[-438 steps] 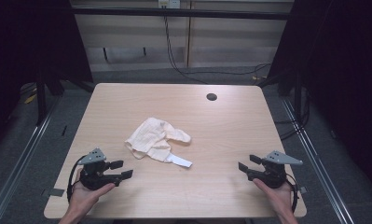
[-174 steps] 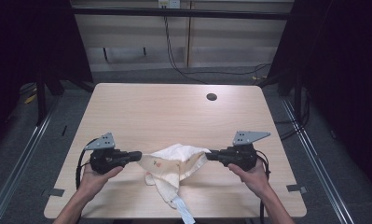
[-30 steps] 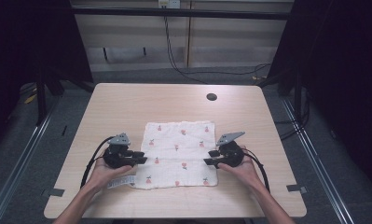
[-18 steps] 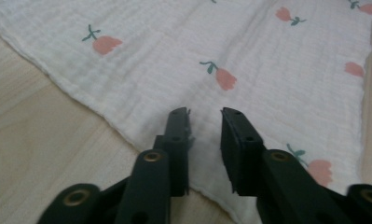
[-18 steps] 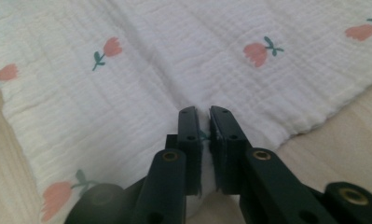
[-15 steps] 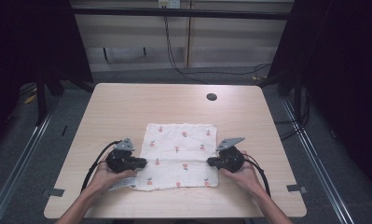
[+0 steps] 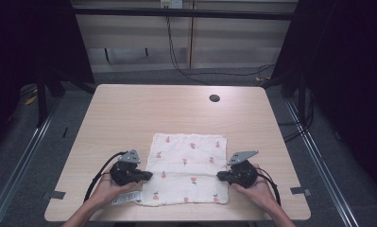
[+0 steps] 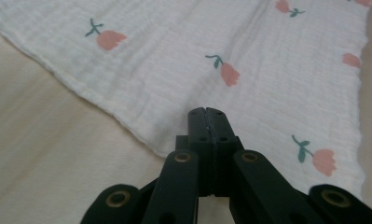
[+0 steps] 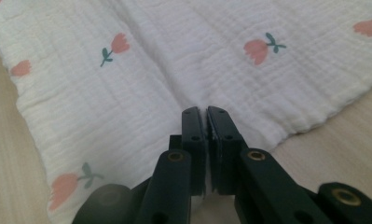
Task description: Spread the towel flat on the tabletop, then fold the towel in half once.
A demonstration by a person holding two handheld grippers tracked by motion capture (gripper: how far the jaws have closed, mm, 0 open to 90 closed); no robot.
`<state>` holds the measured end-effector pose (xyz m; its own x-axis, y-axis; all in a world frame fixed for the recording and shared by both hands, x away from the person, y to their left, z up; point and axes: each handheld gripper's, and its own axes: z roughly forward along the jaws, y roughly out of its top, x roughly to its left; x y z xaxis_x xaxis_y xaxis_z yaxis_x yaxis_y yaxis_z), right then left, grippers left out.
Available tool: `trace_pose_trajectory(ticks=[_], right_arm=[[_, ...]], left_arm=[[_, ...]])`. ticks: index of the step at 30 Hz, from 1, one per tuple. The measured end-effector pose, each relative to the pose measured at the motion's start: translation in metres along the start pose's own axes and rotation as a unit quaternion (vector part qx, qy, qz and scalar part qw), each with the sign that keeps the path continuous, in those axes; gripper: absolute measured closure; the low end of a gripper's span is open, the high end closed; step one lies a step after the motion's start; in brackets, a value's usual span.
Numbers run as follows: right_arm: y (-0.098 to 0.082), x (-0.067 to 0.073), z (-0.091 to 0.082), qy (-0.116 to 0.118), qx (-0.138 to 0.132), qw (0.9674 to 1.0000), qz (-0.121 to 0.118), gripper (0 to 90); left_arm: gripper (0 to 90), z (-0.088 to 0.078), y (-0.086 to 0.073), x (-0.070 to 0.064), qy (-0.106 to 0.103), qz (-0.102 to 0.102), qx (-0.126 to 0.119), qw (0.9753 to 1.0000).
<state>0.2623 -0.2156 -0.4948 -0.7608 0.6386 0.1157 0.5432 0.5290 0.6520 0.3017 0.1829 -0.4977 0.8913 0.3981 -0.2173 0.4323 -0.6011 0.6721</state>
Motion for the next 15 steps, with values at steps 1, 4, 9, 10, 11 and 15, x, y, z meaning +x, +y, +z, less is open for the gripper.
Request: trace_pose_trajectory(ticks=[1, 4, 9, 10, 11, 15], right_arm=[[-0.001, 0.001, -0.001, 0.004, 0.0, 1.0, 0.002, 85.7], [-0.004, 0.005, -0.004, 0.01, 0.004, 0.9999, -0.004, 81.0], [-0.002, 0.002, -0.011, 0.021, -0.025, 0.9994, 0.012, 65.7], [0.0, 0.001, -0.013, 0.021, -0.032, 0.9992, 0.013, 65.7], [0.003, -0.001, -0.016, 0.017, -0.039, 0.999, 0.013, 64.9], [0.013, -0.014, -0.022, -0.003, -0.054, 0.9984, 0.017, 60.7]], left_arm=[[90.0, 0.0, -0.001, -0.002, -0.01, 0.0, 0.0, 0.9999], [89.6, -0.001, 0.0, -0.003, -0.015, -0.003, 0.003, 0.9999], [67.3, -0.004, 0.004, 0.002, 0.008, -0.005, -0.015, 0.9998], [64.5, -0.006, 0.006, 0.005, 0.003, -0.009, -0.026, 0.9996], [63.7, -0.009, 0.007, 0.007, 0.002, -0.015, -0.036, 0.9992], [59.6, -0.013, 0.013, 0.017, 0.019, -0.027, -0.058, 0.9978]])
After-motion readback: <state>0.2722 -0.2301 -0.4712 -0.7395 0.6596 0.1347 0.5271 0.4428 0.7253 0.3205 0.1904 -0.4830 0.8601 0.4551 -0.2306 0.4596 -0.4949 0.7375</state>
